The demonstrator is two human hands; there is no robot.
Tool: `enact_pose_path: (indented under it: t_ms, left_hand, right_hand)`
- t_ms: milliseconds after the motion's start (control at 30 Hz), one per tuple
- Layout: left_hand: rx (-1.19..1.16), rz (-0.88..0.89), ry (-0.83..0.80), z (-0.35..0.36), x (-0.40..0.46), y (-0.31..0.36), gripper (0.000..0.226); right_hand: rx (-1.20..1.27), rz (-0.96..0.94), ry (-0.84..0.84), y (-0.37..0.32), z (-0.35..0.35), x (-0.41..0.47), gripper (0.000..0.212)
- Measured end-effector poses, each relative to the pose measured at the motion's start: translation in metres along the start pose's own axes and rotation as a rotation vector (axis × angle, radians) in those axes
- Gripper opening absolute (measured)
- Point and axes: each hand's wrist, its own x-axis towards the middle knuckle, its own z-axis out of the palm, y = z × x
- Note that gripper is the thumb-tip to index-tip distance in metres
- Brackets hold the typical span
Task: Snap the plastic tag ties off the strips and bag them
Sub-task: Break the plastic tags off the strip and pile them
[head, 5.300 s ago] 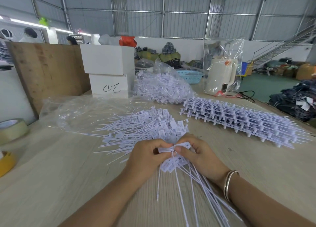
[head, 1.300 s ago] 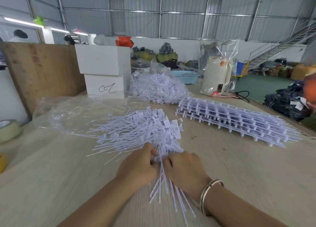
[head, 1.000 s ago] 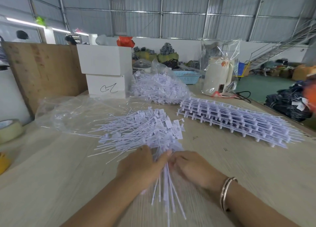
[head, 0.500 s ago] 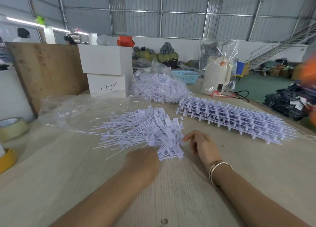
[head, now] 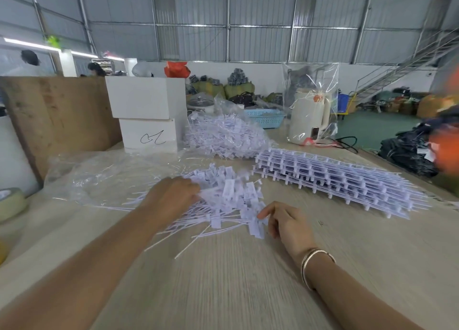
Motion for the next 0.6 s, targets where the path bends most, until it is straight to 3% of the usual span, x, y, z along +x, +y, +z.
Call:
enact_pose_path:
  t_ms: [100,267,333,467,600]
  left_hand:
    - [-0.077,-0.049,-0.041,0.024,0.0,-0.003,0.036]
    - [-0.28,-0.205,0.065,0.027,-0.007,0.006,0.049]
    - [-0.323,-0.182,0.108,0.023,-0.012,0.013,0.055]
    - [-0.279,-0.014,-0.064,0.026,-0.02,0.038,0.085]
    - [-0.187,-0.075,-0.098,0.037,-0.008,0.034,0.079]
  right_hand:
    - [0.002,0.005,-0.01,0.001,0.0,0.002,0.042]
    - [0.029,0.012,-0.032,-0.001,-0.001,0.002,0.041]
    - [0.031,0.012,-0.038,-0.001,-0.001,0.001,0.041]
    - [0.036,0.014,-0.045,-0.001,0.0,-0.002,0.039]
    - [0.04,0.013,-0.05,-0.001,0.0,-0.003,0.034]
